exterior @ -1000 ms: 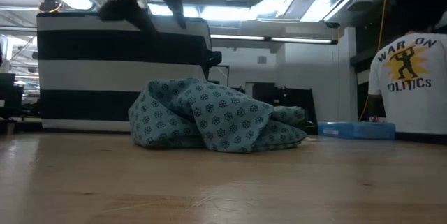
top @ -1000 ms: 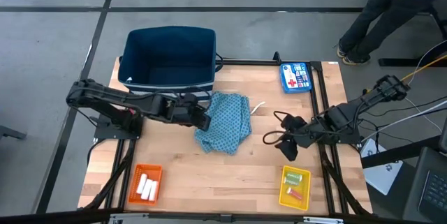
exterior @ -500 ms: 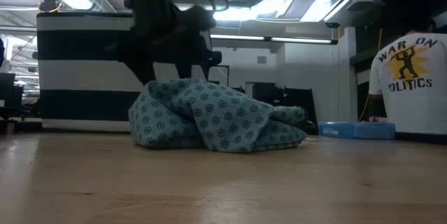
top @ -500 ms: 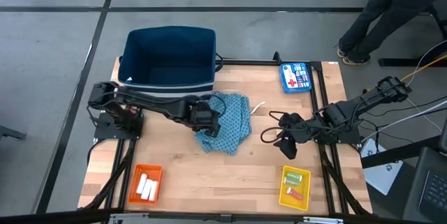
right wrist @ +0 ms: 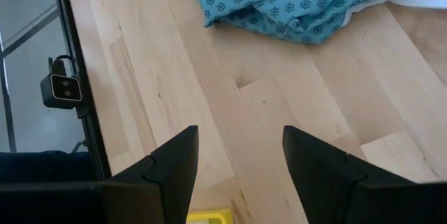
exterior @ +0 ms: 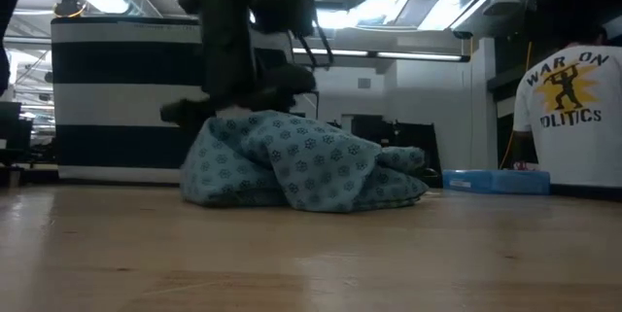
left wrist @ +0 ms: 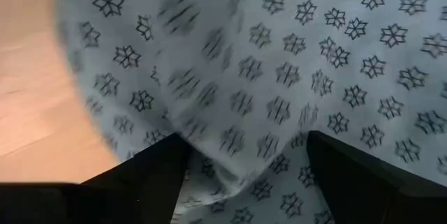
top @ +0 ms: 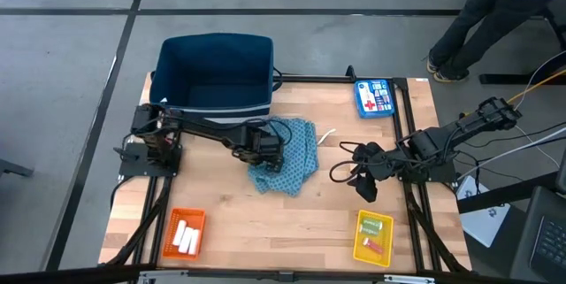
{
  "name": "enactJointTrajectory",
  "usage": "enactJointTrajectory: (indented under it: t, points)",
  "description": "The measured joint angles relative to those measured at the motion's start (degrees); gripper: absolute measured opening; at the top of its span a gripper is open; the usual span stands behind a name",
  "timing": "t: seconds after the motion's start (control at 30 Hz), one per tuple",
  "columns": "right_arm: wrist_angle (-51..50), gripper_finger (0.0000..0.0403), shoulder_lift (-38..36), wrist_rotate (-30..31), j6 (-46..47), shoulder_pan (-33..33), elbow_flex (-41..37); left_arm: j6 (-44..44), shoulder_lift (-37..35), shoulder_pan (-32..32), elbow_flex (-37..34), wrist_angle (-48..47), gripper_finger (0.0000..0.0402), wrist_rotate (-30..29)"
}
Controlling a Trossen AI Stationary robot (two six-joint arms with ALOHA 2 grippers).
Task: Pick & Place Medicine items
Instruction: Put the blue patient gown into the blue laundry bin
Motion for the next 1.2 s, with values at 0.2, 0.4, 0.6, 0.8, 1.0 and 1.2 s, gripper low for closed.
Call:
enactJointTrajectory:
  t: [0.2, 0.4, 0.6, 0.8, 1.0, 1.2]
  points:
    - [-0.21, 0.0208, 0.0, -1.59, -0.35, -0.5, 0.0, -1.19, 5.51, 0.92, 0.09, 12.46, 0.0292, 4.28]
    - [-0.38, 0.0208, 0.0, -1.92, -0.33, -0.52, 0.0, -3.1, 9.66, 0.94, 0.26, 20.19, 0.0292, 6.93]
    - [-0.38, 0.0208, 0.0, -2.21, -0.27, -0.52, 0.0, -2.24, 15.05, 0.66, 0.15, 19.5, 0.0247, 14.58]
    - [-0.38, 0.0208, 0.0, -2.43, -0.25, -0.71, 0.0, -1.63, 17.37, -0.8, 0.11, 22.92, 0.0082, 17.86]
    - [-0.4, 0.0208, 0.0, -2.44, -1.66, -2.32, 0.0, -0.95, 16.74, -0.5, 0.05, 28.16, 0.001, 17.92]
    - [-0.38, 0.0208, 0.0, -2.87, -2.94, -3.55, 0.0, -1.55, 14.09, 0.53, -0.18, 44.24, 0.0004, 14.4]
